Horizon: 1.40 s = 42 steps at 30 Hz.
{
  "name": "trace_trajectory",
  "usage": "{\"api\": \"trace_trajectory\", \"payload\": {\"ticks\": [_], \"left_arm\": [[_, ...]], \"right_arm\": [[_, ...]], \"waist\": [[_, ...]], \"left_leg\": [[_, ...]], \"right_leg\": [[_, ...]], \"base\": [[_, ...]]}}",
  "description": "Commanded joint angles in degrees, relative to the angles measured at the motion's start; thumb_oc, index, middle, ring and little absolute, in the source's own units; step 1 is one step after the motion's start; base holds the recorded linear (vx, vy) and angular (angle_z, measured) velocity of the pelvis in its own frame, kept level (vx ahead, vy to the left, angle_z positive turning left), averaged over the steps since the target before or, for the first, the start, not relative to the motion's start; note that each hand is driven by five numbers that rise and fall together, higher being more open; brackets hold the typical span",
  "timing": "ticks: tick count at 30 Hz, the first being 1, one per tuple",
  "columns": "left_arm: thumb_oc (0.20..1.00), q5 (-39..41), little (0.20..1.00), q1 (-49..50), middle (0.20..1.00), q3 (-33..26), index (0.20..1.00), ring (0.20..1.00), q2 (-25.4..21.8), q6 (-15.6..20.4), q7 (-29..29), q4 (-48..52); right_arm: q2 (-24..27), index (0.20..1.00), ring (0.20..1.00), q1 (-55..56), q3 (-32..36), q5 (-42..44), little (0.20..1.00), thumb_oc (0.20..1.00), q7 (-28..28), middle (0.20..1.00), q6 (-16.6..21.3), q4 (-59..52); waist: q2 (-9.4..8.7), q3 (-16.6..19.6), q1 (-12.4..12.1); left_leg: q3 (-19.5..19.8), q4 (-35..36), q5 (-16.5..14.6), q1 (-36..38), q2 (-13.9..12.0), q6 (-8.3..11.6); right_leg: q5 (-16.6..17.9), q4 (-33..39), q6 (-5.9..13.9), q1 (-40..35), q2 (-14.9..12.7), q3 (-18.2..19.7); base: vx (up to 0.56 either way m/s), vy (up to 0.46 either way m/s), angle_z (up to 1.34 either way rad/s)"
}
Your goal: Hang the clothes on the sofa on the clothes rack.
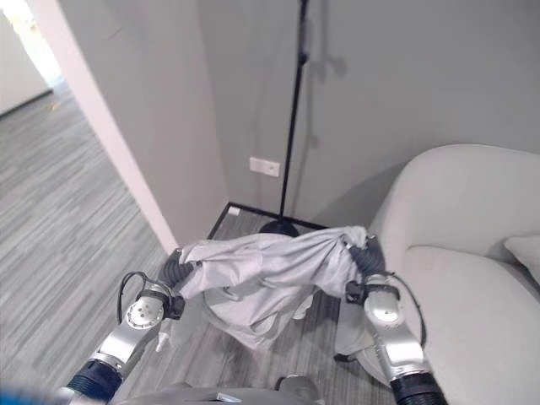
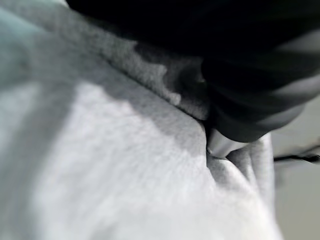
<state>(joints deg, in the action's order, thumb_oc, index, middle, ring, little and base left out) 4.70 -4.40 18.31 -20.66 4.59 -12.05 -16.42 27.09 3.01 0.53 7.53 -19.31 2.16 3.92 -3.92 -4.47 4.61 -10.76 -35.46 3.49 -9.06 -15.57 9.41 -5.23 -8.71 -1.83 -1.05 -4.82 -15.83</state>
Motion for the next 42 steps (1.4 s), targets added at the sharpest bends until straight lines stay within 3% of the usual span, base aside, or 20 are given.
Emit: {"api": "trace_trajectory", "payload": {"ticks": [1,3,5,6,7,11,14,17,24,27,28,30,32,33,35,36,38,39,40,42], "left_arm": [[0.200,-5.00,0.200,-5.79,0.200,-6.11,0.200,0.200,-2.47,6.04,-5.50,6.75],[0.200,-5.02,0.200,-7.34,0.200,-7.48,0.200,0.200,-2.32,6.58,-6.61,7.64],[0.200,-5.28,0.200,-7.90,0.200,-7.99,0.200,0.200,-2.21,6.77,-6.96,8.11],[0.200,-5.51,0.200,-8.84,0.200,-8.15,0.200,0.200,-1.81,7.17,-7.42,8.36],[0.200,-5.87,0.200,-9.22,0.200,-8.04,0.200,0.200,-1.79,7.35,-7.53,8.24],[0.200,-8.03,0.200,-9.21,0.200,-7.79,0.200,0.200,-1.73,7.35,-7.78,7.43],[0.200,-9.22,0.200,-7.98,0.200,-8.07,0.200,0.200,-1.67,7.37,-6.94,7.34],[0.200,-10.13,0.200,-6.85,0.200,-7.70,0.200,0.200,-2.32,7.94,-6.38,7.27],[0.200,-11.98,0.200,-4.96,0.200,-9.49,0.200,0.200,-5.14,7.89,-7.70,9.01],[0.200,-14.35,0.200,-6.01,0.200,-10.50,0.200,0.200,-6.34,7.67,-10.20,9.36],[0.200,-16.34,0.200,-7.44,0.200,-11.62,0.200,0.200,-7.89,7.87,-11.98,10.35],[0.200,-17.80,0.200,-9.11,0.200,-11.94,0.200,0.200,-9.45,7.98,-12.98,10.82],[0.200,-19.22,0.200,-10.79,0.200,-12.20,0.200,0.200,-10.28,7.94,-13.70,10.75],[0.200,-19.96,0.200,-12.94,0.200,-12.94,0.200,0.200,-11.01,8.15,-14.36,10.91],[0.200,-20.55,0.200,-14.30,0.200,-13.48,0.200,0.200,-11.40,8.35,-14.73,10.97],[0.200,-21.42,0.200,-16.70,0.200,-13.90,0.200,0.200,-12.11,8.76,-15.37,10.87],[0.200,-22.08,0.200,-19.53,0.200,-13.84,0.200,0.200,-13.14,8.76,-15.93,10.31],[0.200,-23.41,0.200,-21.69,0.200,-13.71,0.200,0.200,-14.14,8.49,-16.32,9.36],[0.200,-23.45,0.200,-21.92,0.200,-13.71,0.200,0.200,-14.15,8.51,-16.40,9.22],[0.200,-24.37,0.200,-26.47,0.200,-12.32,0.200,0.200,-14.89,7.84,-17.61,6.49]], "right_arm": [[5.49,0.200,0.200,-5.42,7.94,-7.38,0.200,0.200,-6.07,0.200,5.66,-7.35],[6.68,0.200,0.200,-7.14,8.90,-8.86,0.200,0.200,-6.60,0.200,5.86,-7.47],[7.16,0.200,0.200,-8.30,9.12,-9.29,0.200,0.200,-6.56,0.200,5.89,-7.57],[7.74,0.200,0.200,-10.67,8.64,-9.16,0.200,0.200,-6.61,0.200,6.29,-7.45],[8.05,0.200,0.200,-11.44,8.56,-9.25,0.200,0.200,-6.67,0.200,6.46,-7.34],[9.64,0.200,0.200,-14.19,6.79,-9.49,0.200,0.200,-5.84,0.200,6.78,-5.62],[9.51,0.200,0.200,-13.86,5.96,-10.32,0.200,0.200,-4.21,0.200,6.71,-5.35],[8.49,0.200,0.200,-12.99,5.83,-10.47,0.200,0.200,-3.65,0.200,6.44,-4.81],[8.87,0.200,0.200,-14.59,6.91,-17.44,0.200,0.200,-6.57,0.200,3.87,-3.40],[7.67,0.200,0.200,-16.34,7.58,-18.61,0.200,0.200,-8.99,0.200,3.14,-3.35],[7.72,0.200,0.200,-17.84,7.94,-20.56,0.200,0.200,-10.62,0.200,2.78,-4.19],[7.82,0.200,0.200,-18.91,7.57,-21.64,0.200,0.200,-11.36,0.200,2.66,-4.57],[8.16,0.200,0.200,-19.79,7.71,-22.12,0.200,0.200,-11.77,0.200,2.81,-4.54],[8.57,0.200,0.200,-20.64,7.56,-22.26,0.200,0.200,-11.96,0.200,2.90,-4.81],[9.31,0.200,0.200,-21.28,7.72,-22.34,0.200,0.200,-11.86,0.200,2.96,-5.05],[10.80,0.200,0.200,-22.19,8.41,-22.30,0.200,0.200,-11.99,0.200,3.11,-5.38],[13.32,0.200,0.200,-24.45,8.64,-22.61,0.200,0.200,-12.14,0.200,2.97,-4.97],[15.06,0.200,0.200,-26.26,8.40,-22.61,0.200,0.200,-12.28,0.200,2.89,-4.22],[15.12,0.200,0.200,-26.54,8.34,-22.57,0.200,0.200,-12.31,0.200,2.92,-4.05],[17.41,0.200,0.200,-29.97,6.62,-21.61,0.200,0.200,-12.50,0.200,2.75,-1.77]], "waist": [[-1.02,0.53,1.38],[-0.62,0.84,0.94],[-0.47,0.87,0.42],[0.11,0.70,-0.84],[0.35,0.53,-1.19],[0.80,0.72,-3.15],[1.38,2.22,-4.12],[0.20,3.93,-4.62],[-0.95,6.02,-5.38],[-0.67,5.47,-5.22],[0.10,5.28,-5.22],[1.07,5.25,-5.06],[1.17,5.01,-4.46],[1.66,4.46,-3.62],[1.79,4.12,-3.16],[2.26,3.67,-2.20],[2.72,3.40,-1.62],[2.28,3.48,-0.90],[2.42,3.39,-0.93],[1.94,3.28,0.86]], "left_leg": [[-5.44,6.81,-4.20,1.00,5.25,-5.19],[-3.94,16.05,-5.11,-0.38,7.60,-5.77],[-2.55,21.58,-3.30,-0.96,8.88,-5.74],[1.56,31.00,2.08,-2.61,10.27,-4.52],[2.69,34.07,3.88,-3.31,10.32,-4.17],[4.49,39.45,7.69,-4.49,10.47,-3.01],[4.66,39.24,7.78,-2.67,10.15,-3.63],[2.83,35.66,6.56,-2.44,11.30,-4.65],[-1.28,33.50,0.62,0.91,15.76,-9.56],[-2.14,34.45,-1.87,4.84,17.82,-11.82],[-2.83,36.17,-3.29,8.19,18.96,-13.42],[-2.61,37.55,-4.62,10.99,19.34,-14.19],[-2.37,38.37,-5.29,12.26,19.88,-14.59],[-2.56,39.20,-5.35,14.23,19.78,-14.76],[-1.78,39.80,-5.53,15.26,19.67,-14.26],[-0.45,40.11,-5.69,16.33,19.13,-13.39],[0.33,40.18,-6.41,17.08,18.07,-12.26],[1.25,40.32,-7.52,18.27,18.15,-11.64],[1.12,40.34,-7.19,18.04,17.97,-11.62],[2.72,40.45,-8.81,20.41,18.33,-11.06]], "right_leg": [[3.51,11.03,2.16,-3.84,1.61,3.57],[2.63,11.08,2.89,-4.73,1.53,5.38],[1.92,11.13,3.13,-5.72,1.59,6.39],[0.67,10.86,3.18,-8.09,2.32,8.15],[0.39,10.71,3.19,-8.74,2.78,8.83],[-2.11,9.83,3.20,-12.51,3.66,12.08],[-3.84,9.56,3.61,-14.53,3.43,13.80],[-3.73,8.67,4.39,-16.07,1.01,13.76],[2.91,-1.91,8.57,-12.02,-3.93,13.81],[7.39,-12.77,10.46,-7.71,-6.31,11.97],[12.13,-20.68,10.97,-5.24,-9.15,8.23],[14.73,-26.21,11.62,-3.14,-11.77,5.03],[14.21,-28.75,11.90,-2.24,-12.63,4.07],[11.52,-31.10,10.82,0.72,-12.75,2.72],[8.16,-30.55,9.64,2.71,-12.04,2.70],[3.70,-26.82,8.36,5.78,-9.51,3.30],[1.50,-17.37,7.52,6.19,-7.10,3.02],[2.00,-8.11,7.98,7.98,-4.93,4.83],[2.86,-7.11,7.83,7.77,-4.67,4.69],[8.15,3.08,9.71,10.47,-0.87,10.27]], "base": [[0.23,0.054,-0.36],[0.22,0.094,-0.35],[0.27,0.072,-0.60],[0.42,0.060,-0.88],[0.33,0.029,-0.90],[0.32,0.019,-0.59],[0.43,0.093,-0.64],[0.38,0.112,-0.52],[0.27,0.147,-0.10],[0.20,0.189,-0.09],[0.25,0.277,-0.11],[0.24,0.234,-0.11],[0.17,0.120,-0.06],[0.15,0.051,0.00],[0.16,-0.012,0.10],[0.17,-0.102,0.32],[0.22,-0.170,0.43],[0.15,-0.149,0.26],[0.20,-0.142,0.01],[0.26,-0.117,0.08]]}}
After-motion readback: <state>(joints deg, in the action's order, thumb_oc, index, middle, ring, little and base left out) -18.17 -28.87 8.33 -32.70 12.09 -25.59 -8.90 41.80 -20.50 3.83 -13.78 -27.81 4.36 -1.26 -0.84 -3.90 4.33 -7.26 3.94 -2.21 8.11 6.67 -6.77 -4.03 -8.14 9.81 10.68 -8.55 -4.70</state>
